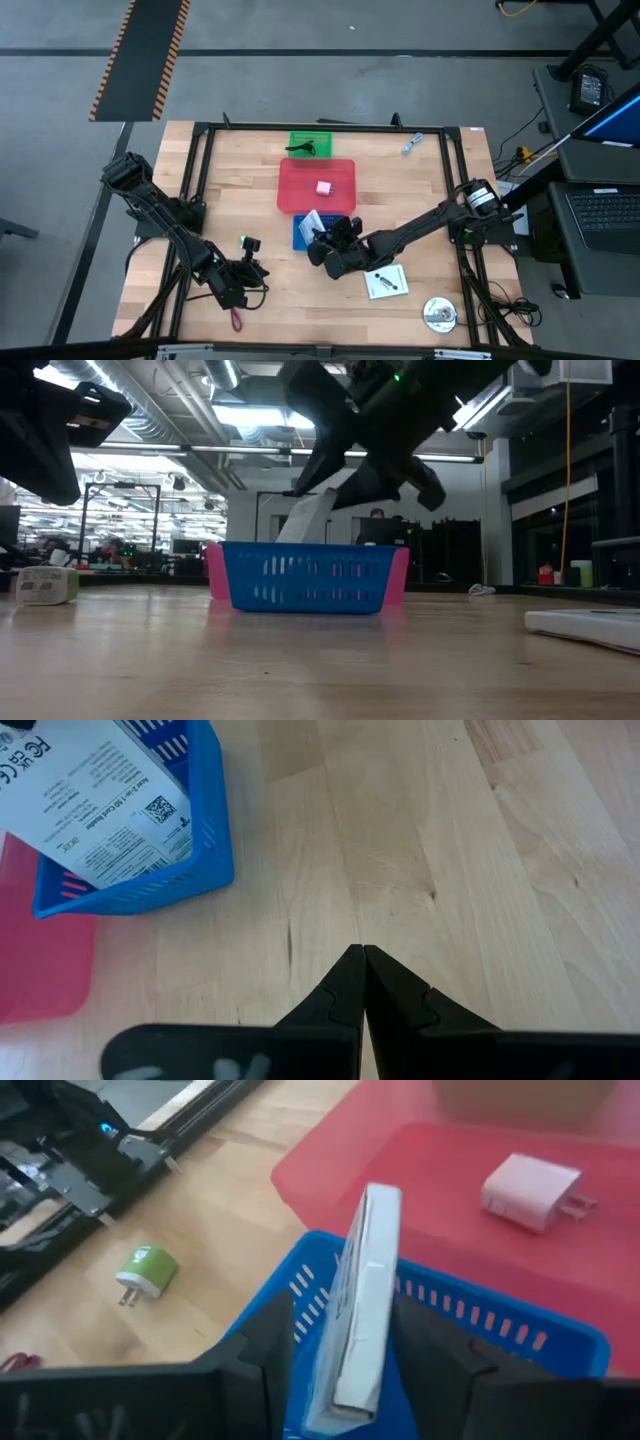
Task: Pick and place items into bin
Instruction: Put the left white card reader box into the blue bin, then put the pink charger cable into the green bin
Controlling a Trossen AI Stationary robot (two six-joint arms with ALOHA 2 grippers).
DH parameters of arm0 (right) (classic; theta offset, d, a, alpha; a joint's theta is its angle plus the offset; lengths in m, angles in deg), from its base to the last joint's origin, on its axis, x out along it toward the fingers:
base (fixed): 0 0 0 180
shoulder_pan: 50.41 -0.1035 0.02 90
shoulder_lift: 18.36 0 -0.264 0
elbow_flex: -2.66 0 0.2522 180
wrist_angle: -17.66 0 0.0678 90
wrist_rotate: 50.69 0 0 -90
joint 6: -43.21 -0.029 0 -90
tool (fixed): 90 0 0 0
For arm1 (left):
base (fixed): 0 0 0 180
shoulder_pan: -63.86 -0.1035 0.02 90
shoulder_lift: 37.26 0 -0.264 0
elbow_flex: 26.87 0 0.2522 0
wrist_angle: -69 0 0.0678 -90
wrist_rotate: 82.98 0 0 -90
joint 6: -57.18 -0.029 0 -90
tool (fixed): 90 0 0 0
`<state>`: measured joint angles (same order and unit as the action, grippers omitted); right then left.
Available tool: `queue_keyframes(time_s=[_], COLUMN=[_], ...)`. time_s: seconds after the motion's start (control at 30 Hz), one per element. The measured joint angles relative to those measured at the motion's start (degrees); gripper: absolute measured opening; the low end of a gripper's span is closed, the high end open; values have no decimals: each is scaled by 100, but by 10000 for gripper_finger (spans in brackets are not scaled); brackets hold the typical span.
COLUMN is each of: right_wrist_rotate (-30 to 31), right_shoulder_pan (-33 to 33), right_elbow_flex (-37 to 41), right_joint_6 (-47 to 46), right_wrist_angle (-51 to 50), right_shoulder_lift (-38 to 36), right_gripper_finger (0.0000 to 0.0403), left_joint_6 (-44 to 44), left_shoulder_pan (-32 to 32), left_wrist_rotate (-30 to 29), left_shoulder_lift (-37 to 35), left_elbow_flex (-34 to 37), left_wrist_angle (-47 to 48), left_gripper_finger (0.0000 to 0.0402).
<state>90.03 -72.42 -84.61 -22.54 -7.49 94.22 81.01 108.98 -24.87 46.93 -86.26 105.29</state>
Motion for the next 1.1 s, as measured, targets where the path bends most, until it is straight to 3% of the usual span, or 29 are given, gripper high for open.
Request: queue_keyframes(time_s=[0.23, 0.47, 0.6, 1.0, 1.1], right_wrist_rotate=[-74, -45, 210, 227, 511], right_shoulder_pan=[-26, -135, -242, -139, -136], right_elbow_flex=[-515, -923, -1110, -1293, -1293], right_joint_6=[-452, -349, 116, 1350, 1772], right_wrist_angle=[-1533, -2195, -2221, -1546, -1516], right_shoulder_lift=[0, 0, 0, 0, 0], right_gripper_finger=[143, 143, 143, 143, 143], left_joint_6=[95, 105, 101, 91, 87], left_shoulder_pan=[0, 1, 0, -1, -1], left_wrist_rotate=[4, 4, -10, -16, -16], left_shoulder_lift=[0, 0, 0, 0, -38], left_elbow_flex=[0, 0, 0, 0, 0], left_wrist_angle=[-1, 0, 0, -95, -88], left_gripper_finger=[3, 3, 3, 3, 3])
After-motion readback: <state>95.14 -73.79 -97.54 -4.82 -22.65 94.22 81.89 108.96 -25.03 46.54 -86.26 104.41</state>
